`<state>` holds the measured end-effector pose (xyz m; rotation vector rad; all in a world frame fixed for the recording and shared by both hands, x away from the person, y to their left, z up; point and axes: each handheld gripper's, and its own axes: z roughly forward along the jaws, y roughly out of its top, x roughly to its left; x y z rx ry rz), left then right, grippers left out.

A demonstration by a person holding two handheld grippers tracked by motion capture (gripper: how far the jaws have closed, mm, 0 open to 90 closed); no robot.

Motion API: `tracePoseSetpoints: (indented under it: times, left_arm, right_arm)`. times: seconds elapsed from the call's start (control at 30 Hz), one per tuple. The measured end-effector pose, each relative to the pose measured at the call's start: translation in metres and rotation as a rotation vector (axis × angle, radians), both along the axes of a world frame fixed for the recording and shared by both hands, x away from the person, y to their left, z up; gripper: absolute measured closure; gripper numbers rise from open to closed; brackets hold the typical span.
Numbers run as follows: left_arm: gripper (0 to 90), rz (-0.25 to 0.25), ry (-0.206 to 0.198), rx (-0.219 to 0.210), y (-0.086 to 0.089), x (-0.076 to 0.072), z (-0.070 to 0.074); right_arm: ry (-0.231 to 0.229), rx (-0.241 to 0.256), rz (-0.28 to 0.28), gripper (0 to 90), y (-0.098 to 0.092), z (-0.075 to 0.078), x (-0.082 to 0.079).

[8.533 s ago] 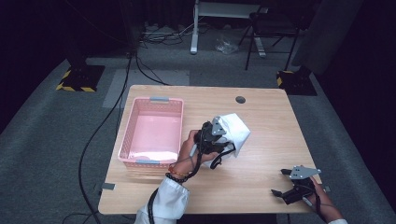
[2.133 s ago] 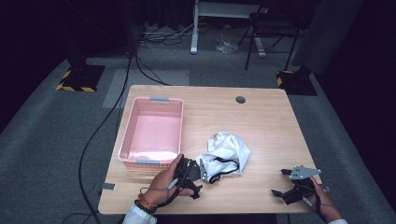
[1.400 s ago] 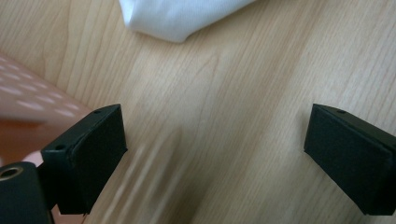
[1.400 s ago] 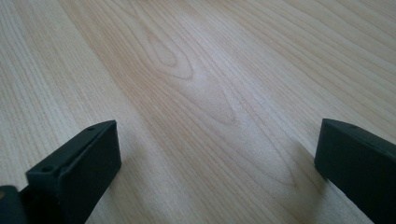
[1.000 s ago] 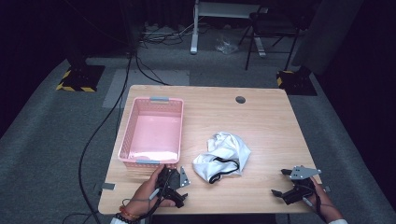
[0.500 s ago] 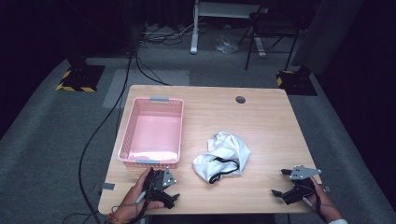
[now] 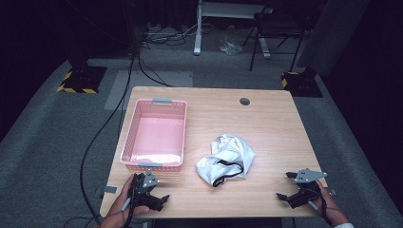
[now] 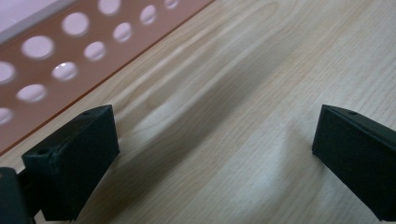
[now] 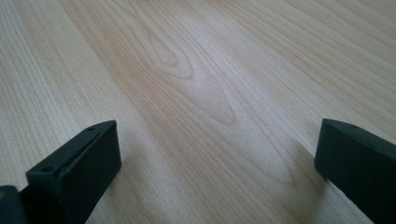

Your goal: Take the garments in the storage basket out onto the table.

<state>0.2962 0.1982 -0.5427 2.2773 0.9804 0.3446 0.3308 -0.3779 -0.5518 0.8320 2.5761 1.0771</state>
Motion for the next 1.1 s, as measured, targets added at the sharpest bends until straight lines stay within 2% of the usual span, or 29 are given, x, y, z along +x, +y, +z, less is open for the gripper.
tracePoseSetpoints:
  times: [0.17, 1.1]
  left_arm:
    - [0.0, 0.007, -0.028, -0.029, 0.0090, 0.0008, -0.0032]
    - [0.0, 0.014, -0.028, -0.027, 0.0116, 0.0011, -0.0030]
  right_arm:
    - [0.000, 0.000, 0.001, 0.5, -0.0001, 0.0000, 0.0000]
    - [0.000, -0.001, 0.000, 0.5, -0.0001, 0.0000, 0.0000]
